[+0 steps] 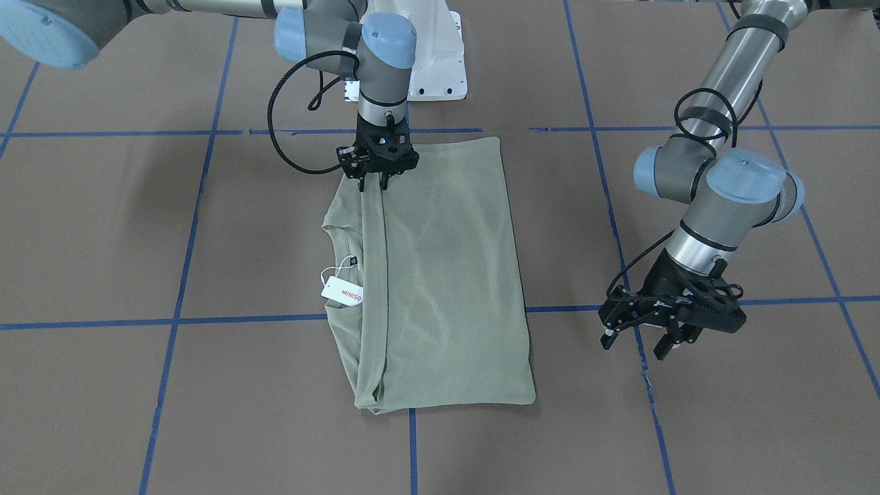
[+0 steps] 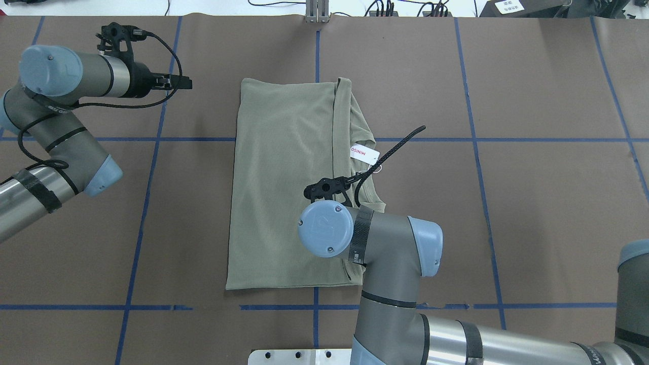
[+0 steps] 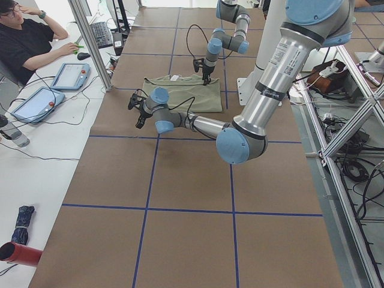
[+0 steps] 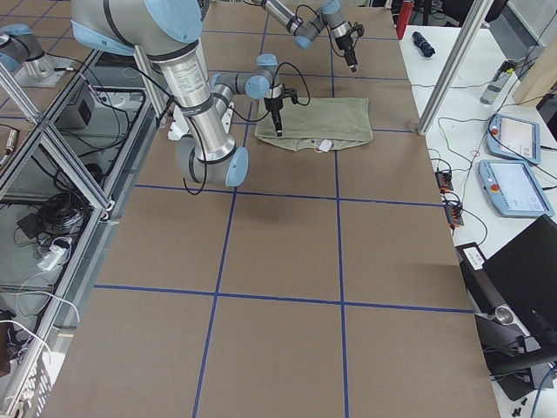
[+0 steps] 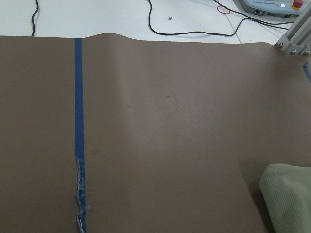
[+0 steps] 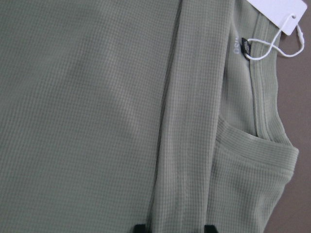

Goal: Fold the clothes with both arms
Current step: 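Press and smooth the folded long edge with the right gripper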

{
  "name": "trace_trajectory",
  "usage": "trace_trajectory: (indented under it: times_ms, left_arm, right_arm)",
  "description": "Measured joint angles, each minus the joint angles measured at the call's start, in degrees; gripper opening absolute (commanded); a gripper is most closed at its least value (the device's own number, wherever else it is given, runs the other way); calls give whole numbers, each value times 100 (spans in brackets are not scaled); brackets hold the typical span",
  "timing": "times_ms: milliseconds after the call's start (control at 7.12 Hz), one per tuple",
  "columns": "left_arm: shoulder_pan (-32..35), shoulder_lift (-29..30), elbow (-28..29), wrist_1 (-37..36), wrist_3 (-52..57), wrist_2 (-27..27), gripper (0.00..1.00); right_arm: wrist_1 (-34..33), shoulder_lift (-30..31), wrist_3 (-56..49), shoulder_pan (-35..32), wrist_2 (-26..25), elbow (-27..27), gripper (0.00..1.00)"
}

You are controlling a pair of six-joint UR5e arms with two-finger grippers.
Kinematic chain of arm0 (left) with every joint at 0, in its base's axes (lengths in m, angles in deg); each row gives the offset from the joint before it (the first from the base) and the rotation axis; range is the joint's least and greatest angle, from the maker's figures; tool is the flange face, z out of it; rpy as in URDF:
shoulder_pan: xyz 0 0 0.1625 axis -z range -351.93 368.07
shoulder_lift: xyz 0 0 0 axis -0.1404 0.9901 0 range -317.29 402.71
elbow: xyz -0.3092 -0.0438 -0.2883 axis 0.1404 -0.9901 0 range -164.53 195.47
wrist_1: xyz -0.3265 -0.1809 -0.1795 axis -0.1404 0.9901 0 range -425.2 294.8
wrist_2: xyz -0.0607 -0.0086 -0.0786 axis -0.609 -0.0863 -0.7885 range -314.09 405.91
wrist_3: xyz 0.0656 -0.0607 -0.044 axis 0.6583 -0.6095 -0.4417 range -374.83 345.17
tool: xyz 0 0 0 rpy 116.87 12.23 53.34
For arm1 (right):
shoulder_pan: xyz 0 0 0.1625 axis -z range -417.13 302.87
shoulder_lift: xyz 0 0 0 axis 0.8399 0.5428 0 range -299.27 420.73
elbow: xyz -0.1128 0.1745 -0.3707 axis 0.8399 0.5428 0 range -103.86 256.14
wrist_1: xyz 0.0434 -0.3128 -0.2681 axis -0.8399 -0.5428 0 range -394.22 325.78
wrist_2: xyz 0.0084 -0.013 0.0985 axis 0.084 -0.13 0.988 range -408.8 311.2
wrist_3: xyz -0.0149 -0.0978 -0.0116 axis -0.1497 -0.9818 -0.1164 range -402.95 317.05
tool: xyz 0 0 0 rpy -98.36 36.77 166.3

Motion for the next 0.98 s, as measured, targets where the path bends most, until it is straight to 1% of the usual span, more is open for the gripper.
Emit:
trace_trajectory:
  times_ms: [281,422,984]
  left_arm:
    - [0,0,3,-6,7,0,100]
    - [0,0,3,-6,9,0,100]
    - [0,0,3,-5,13,0,100]
  right_arm:
    - [3,2,9,20,-35,5,11]
    - [3,3,16,23,-39,5,0]
    - [7,15,108,28,-136,-29,0]
